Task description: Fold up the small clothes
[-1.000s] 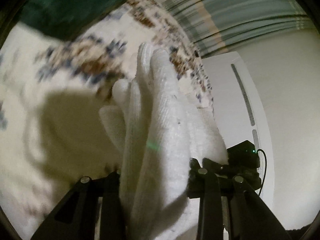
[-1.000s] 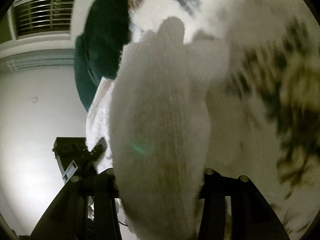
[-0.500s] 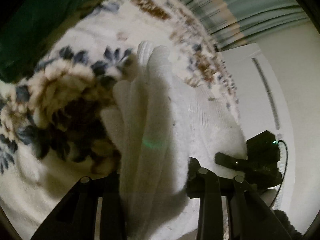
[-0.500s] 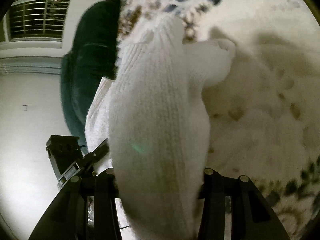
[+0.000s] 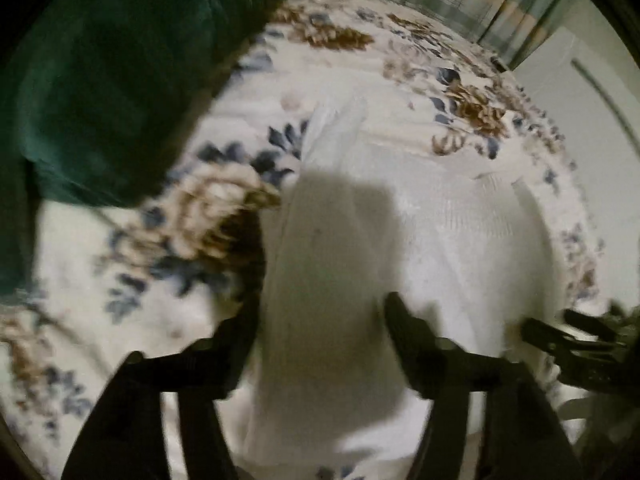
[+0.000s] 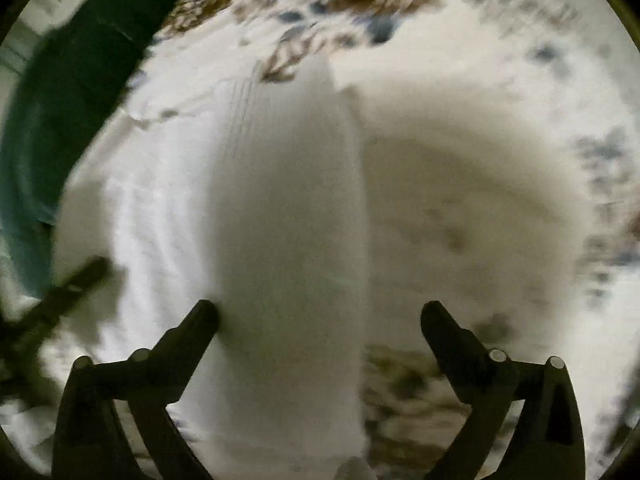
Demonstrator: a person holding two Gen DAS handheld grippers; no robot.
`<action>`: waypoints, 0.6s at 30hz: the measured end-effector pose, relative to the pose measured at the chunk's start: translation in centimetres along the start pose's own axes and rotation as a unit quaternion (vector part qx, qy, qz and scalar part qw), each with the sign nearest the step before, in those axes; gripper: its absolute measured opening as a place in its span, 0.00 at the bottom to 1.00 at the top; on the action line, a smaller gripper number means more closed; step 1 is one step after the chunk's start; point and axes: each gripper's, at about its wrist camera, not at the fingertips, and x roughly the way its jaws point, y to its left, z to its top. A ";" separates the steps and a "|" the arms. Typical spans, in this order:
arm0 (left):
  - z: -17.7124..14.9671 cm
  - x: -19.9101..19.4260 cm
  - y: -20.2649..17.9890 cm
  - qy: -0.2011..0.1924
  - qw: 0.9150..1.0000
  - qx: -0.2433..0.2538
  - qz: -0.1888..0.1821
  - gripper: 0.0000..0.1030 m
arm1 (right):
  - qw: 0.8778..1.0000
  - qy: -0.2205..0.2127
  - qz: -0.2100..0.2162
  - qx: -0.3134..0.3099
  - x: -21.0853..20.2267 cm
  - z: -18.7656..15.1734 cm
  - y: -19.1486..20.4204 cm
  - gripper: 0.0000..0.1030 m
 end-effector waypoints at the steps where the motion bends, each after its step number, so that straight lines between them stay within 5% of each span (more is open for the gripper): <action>1: -0.3 -0.5 -0.3 -0.003 1.000 0.004 0.014 0.79 | 1.000 -0.007 -0.021 -0.002 -0.6 -0.5 0.0 1.00; 3: -0.8 -1.8 -0.9 -0.008 0.999 0.011 0.031 0.95 | 0.998 -0.024 -0.050 0.005 -2.6 -1.8 0.5 1.00; 9: -1.8 -6.6 -3.5 -0.028 0.998 0.025 0.055 1.00 | 0.992 -0.081 -0.095 0.026 -10.9 -7.0 -2.5 1.00; 18: -4.5 -19.8 -7.0 -0.064 0.996 0.027 0.061 1.00 | 0.984 -0.135 -0.115 0.021 -25.4 -13.6 -3.7 1.00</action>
